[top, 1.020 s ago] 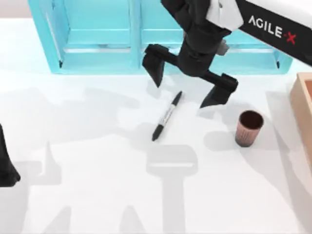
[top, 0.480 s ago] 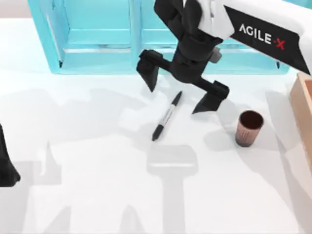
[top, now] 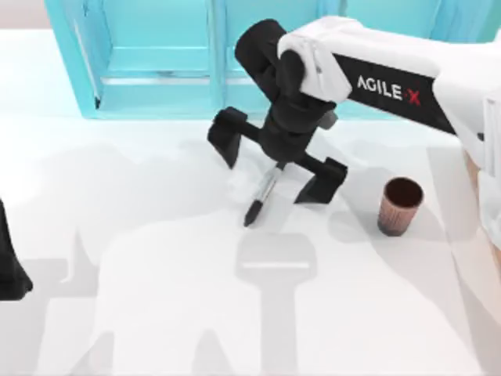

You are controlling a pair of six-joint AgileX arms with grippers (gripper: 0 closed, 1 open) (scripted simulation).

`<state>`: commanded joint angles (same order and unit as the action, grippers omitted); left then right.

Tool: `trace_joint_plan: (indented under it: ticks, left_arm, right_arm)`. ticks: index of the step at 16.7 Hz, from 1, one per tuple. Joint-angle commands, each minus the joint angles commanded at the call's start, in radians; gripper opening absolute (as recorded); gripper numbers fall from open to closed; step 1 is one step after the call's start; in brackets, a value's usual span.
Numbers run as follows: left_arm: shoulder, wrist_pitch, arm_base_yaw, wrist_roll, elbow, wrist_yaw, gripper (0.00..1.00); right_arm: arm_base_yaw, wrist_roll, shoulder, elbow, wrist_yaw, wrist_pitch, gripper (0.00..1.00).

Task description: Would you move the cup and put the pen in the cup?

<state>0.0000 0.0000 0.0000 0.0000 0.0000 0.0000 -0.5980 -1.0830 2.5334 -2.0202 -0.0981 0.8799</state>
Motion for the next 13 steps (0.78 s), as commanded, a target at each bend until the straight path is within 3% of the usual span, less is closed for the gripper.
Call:
trace_joint_plan:
  ticks: [4,13]
  left_arm:
    - [0.0,0.0,0.0,0.0,0.0,0.0,1.0]
    - [0.0,0.0,0.0,0.0,0.0,0.0,1.0]
  right_arm:
    - [0.0,0.0,0.002,0.001,0.0,-0.003,1.0]
    - [0.0,0.0,0.002,0.001,0.0,-0.003,0.32]
